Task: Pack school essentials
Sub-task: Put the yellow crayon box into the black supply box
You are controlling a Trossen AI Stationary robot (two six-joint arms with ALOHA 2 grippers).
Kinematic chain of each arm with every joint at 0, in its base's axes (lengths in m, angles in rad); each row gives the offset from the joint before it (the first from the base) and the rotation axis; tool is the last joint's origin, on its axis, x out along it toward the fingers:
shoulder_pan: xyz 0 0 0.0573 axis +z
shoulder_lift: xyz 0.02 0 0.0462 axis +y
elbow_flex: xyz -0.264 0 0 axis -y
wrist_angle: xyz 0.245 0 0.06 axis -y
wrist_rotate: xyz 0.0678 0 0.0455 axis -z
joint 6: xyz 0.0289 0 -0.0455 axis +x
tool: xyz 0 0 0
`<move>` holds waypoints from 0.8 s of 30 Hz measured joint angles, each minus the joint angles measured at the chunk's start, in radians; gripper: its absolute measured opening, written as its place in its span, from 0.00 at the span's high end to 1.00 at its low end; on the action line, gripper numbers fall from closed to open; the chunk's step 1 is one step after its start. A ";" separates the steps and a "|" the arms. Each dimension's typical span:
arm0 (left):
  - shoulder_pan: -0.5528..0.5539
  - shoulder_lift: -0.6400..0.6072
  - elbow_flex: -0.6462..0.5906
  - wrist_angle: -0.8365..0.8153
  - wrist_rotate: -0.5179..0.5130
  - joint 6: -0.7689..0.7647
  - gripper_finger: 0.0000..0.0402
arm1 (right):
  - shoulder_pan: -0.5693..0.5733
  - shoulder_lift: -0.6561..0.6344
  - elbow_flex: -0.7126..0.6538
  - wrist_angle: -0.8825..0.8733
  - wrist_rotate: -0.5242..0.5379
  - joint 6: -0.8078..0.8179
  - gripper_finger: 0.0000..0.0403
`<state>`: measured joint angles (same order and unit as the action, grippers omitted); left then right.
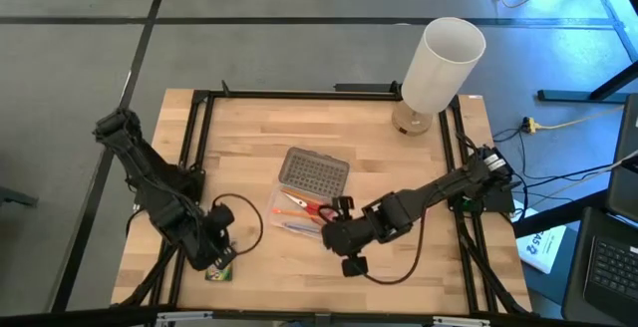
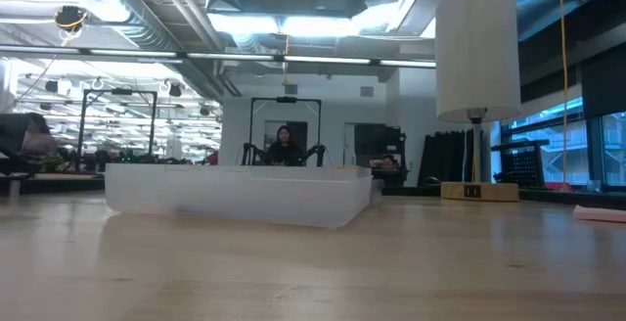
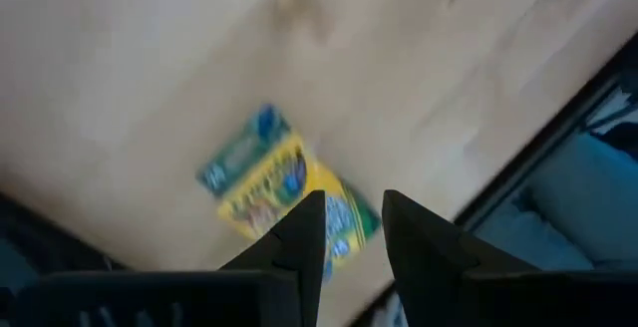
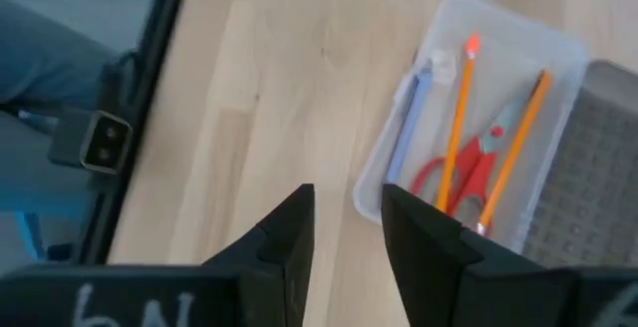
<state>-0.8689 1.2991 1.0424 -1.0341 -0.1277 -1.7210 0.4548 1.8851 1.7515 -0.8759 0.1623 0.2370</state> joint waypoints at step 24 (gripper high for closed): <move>-0.109 0.117 0.000 0.094 0.096 -0.189 0.76 | 0.047 0.000 -0.006 0.056 0.002 -0.059 0.70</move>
<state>-0.9775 1.4162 1.0424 -0.9403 -0.0318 -1.9098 0.5022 1.8851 1.7454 -0.8195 0.1646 0.1776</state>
